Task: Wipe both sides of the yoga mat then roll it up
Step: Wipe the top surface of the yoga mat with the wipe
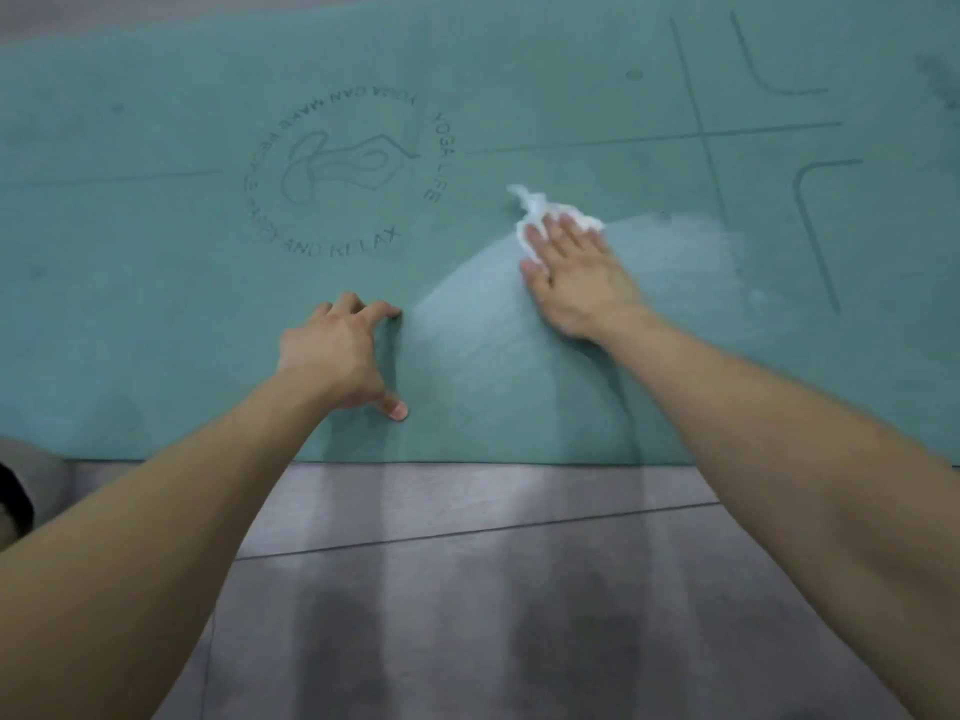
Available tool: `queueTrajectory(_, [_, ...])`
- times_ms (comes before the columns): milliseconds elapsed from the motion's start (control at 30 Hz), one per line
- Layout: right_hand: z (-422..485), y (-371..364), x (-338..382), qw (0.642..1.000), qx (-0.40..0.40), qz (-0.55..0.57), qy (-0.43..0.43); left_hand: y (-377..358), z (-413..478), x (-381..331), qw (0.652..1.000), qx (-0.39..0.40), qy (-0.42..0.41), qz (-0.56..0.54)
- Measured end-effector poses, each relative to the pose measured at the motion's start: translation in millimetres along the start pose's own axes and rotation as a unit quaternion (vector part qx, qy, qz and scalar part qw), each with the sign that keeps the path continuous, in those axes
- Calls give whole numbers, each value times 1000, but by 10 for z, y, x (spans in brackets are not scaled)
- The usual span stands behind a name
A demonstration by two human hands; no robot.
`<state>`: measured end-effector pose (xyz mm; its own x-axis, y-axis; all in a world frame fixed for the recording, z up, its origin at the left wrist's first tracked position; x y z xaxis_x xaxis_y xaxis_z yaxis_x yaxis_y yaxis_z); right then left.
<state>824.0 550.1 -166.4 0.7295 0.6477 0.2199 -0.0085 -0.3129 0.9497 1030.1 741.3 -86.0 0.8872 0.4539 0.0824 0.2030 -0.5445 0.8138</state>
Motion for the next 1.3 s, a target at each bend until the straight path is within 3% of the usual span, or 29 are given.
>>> queueTrajectory(100, [-48,136,-977,976,-63,30,-206,-10,2,-25,1000,3,-11,8])
queueTrajectory(200, [-56,166,-936,952,-55,77,-291,110,127,-40,999,30,-12,-2])
queueTrajectory(267, [45,125,-482,971,-44,66,-225,253,273,-67,999,40,-18,-18])
queueTrajectory(333, [92,29,133,998,-19,26,-57,366,437,-131,999,24,-26,-27])
queueTrajectory(400, [38,-135,581,994,20,-13,103,409,593,-200,999,9,-19,-45])
queueTrajectory(467, [70,-113,512,980,35,-38,193,423,719,-240,999,20,-11,-50])
queueTrajectory(500, [171,-67,282,982,20,-42,182,444,766,-237,999,22,-11,-47])
queueTrajectory(567, [365,118,-388,999,-30,-23,35,492,810,-203,999,24,-17,-43])
queueTrajectory(667, [389,341,-1368,970,-70,17,-230,507,782,-181,999,20,-28,-40])
queueTrajectory(733, [384,342,-1388,954,-45,43,-294,508,771,-180,999,13,-25,-40])
queueTrajectory(800, [431,294,-924,971,-28,32,-237,541,781,-162,998,4,-26,-49])
queueTrajectory(900, [509,109,129,1000,-4,3,11,575,780,-130,998,-3,-27,-49])
queueTrajectory(1000, [409,-21,898,983,42,-20,176,519,737,-98,999,-18,-26,-44])
queueTrajectory(1100, [520,19,721,969,55,-57,236,447,708,-41,997,-33,-28,-68])
queueTrajectory(1133, [614,94,531,976,45,-58,203,438,704,-23,997,-35,-27,-69])
queueTrajectory(1200, [818,264,30,999,13,-20,45,420,701,0,996,-36,-20,-75])
queueTrajectory(1267, [973,354,-298,993,-3,30,-118,418,708,-26,996,-40,-11,-78])
queueTrajectory(1300, [1031,344,-275,988,6,43,-151,428,722,-44,996,-41,-9,-76])
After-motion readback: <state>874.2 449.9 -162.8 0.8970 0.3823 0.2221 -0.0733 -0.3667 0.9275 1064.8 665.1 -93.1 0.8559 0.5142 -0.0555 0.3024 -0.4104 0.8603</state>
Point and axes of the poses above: each hand's wrist, its own z-axis towards the middle knuckle, its own y-axis out of the back of the hand, x = y × z, the point moved 2 cm from there along z, towards the middle knuckle, and after that the axes turned 10 degrees about x, right-handed, at the moved point
